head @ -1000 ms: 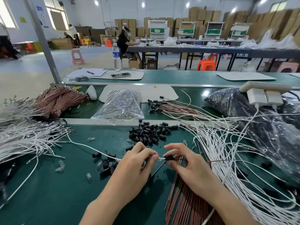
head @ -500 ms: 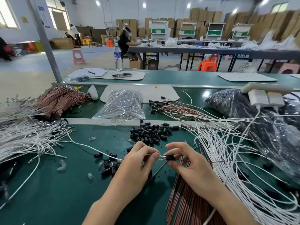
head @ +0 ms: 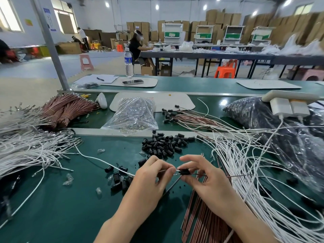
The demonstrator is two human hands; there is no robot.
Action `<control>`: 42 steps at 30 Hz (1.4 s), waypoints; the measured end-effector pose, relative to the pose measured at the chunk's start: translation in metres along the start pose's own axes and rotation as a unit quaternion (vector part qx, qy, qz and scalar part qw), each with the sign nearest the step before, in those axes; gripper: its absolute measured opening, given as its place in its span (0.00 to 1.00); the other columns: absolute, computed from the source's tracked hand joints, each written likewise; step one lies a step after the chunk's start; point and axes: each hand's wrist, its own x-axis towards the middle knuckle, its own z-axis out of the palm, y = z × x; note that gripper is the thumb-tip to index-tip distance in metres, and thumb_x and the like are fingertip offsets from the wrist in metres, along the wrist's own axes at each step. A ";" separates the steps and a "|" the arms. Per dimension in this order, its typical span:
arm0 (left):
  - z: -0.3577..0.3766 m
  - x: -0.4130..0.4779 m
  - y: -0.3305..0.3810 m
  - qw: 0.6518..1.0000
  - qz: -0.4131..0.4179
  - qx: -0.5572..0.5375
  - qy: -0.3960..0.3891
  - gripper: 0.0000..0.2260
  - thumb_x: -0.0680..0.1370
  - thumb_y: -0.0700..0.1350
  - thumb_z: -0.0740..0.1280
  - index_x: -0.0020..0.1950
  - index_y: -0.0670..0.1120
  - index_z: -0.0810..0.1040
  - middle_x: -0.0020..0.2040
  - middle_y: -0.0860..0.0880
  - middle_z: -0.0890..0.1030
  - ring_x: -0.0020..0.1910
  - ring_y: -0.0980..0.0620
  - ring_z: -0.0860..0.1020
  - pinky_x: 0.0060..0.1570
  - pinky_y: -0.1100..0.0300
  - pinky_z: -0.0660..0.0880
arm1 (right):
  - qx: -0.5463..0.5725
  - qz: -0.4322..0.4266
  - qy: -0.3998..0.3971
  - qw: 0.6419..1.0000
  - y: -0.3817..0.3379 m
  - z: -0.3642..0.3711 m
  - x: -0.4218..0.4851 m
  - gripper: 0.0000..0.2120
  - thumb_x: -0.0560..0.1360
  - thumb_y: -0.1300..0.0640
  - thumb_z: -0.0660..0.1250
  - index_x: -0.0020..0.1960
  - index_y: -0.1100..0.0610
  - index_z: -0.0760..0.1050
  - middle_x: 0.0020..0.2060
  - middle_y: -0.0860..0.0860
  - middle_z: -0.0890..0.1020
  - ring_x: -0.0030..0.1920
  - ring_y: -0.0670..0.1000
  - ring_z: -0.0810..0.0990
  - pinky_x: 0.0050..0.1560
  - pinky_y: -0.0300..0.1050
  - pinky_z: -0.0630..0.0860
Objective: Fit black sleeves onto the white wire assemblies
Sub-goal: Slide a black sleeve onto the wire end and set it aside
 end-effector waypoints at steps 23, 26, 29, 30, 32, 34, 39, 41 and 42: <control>-0.009 -0.003 0.000 0.998 0.015 0.043 -0.046 0.08 0.80 0.52 0.67 0.45 0.65 0.74 0.47 0.66 0.79 0.46 0.63 0.79 0.45 0.71 0.73 | -0.034 -0.006 -0.002 0.999 0.003 -0.004 0.000 0.26 0.74 0.57 0.75 0.63 0.32 0.72 0.51 0.33 0.83 0.56 0.38 0.81 0.56 0.26 0.69; -0.009 -0.003 0.001 0.999 0.018 0.029 -0.040 0.07 0.80 0.52 0.67 0.45 0.63 0.75 0.45 0.65 0.80 0.44 0.60 0.79 0.43 0.72 0.72 | -0.043 -0.005 -0.011 0.999 0.004 -0.003 0.000 0.26 0.74 0.57 0.75 0.63 0.32 0.72 0.51 0.33 0.83 0.56 0.38 0.80 0.54 0.25 0.70; -0.008 -0.004 0.000 0.999 0.013 0.020 -0.043 0.06 0.80 0.51 0.68 0.44 0.61 0.75 0.43 0.63 0.79 0.42 0.58 0.79 0.41 0.69 0.73 | -0.049 -0.005 -0.013 0.999 0.004 -0.003 -0.002 0.27 0.74 0.57 0.75 0.64 0.31 0.72 0.51 0.34 0.83 0.57 0.38 0.80 0.55 0.24 0.70; -0.008 -0.004 0.000 0.999 0.011 0.016 -0.044 0.06 0.80 0.51 0.68 0.44 0.61 0.75 0.43 0.63 0.79 0.41 0.58 0.79 0.40 0.68 0.74 | -0.052 -0.006 -0.010 0.999 0.005 -0.003 -0.002 0.27 0.74 0.56 0.75 0.64 0.30 0.72 0.51 0.34 0.83 0.57 0.38 0.80 0.55 0.24 0.69; -0.008 -0.003 -0.001 0.999 0.014 0.012 -0.047 0.05 0.80 0.51 0.68 0.45 0.60 0.76 0.43 0.62 0.79 0.41 0.58 0.79 0.41 0.68 0.74 | -0.060 -0.011 -0.009 0.998 0.004 -0.003 -0.003 0.28 0.74 0.55 0.75 0.64 0.29 0.71 0.52 0.33 0.82 0.59 0.36 0.78 0.55 0.23 0.68; -0.007 -0.003 -0.002 0.998 0.016 0.014 -0.057 0.05 0.80 0.52 0.68 0.46 0.60 0.76 0.44 0.63 0.79 0.42 0.59 0.79 0.41 0.70 0.72 | -0.070 -0.013 -0.015 0.997 0.003 -0.003 -0.003 0.28 0.74 0.53 0.74 0.64 0.28 0.69 0.52 0.31 0.82 0.61 0.36 0.75 0.56 0.26 0.69; -0.005 -0.004 -0.003 0.997 0.020 0.022 -0.078 0.03 0.81 0.56 0.65 0.51 0.60 0.77 0.48 0.65 0.79 0.48 0.61 0.78 0.45 0.67 0.74 | -0.081 -0.006 -0.019 0.996 0.002 -0.002 -0.003 0.29 0.73 0.50 0.74 0.65 0.25 0.67 0.54 0.29 0.80 0.63 0.35 0.72 0.58 0.28 0.68; -0.009 -0.004 -0.004 0.997 0.022 0.026 -0.068 0.09 0.80 0.62 0.61 0.55 0.61 0.77 0.49 0.66 0.79 0.50 0.61 0.78 0.47 0.67 0.74 | -0.085 -0.007 -0.014 0.996 0.001 -0.003 -0.002 0.26 0.72 0.43 0.70 0.66 0.25 0.66 0.54 0.27 0.79 0.63 0.33 0.70 0.59 0.29 0.66; -0.012 -0.004 -0.005 0.997 0.020 0.030 -0.063 0.11 0.80 0.64 0.60 0.56 0.62 0.76 0.50 0.66 0.79 0.51 0.61 0.78 0.48 0.68 0.73 | -0.088 -0.010 -0.008 0.996 0.000 -0.003 -0.002 0.25 0.72 0.41 0.68 0.66 0.24 0.65 0.53 0.27 0.79 0.63 0.32 0.70 0.59 0.28 0.64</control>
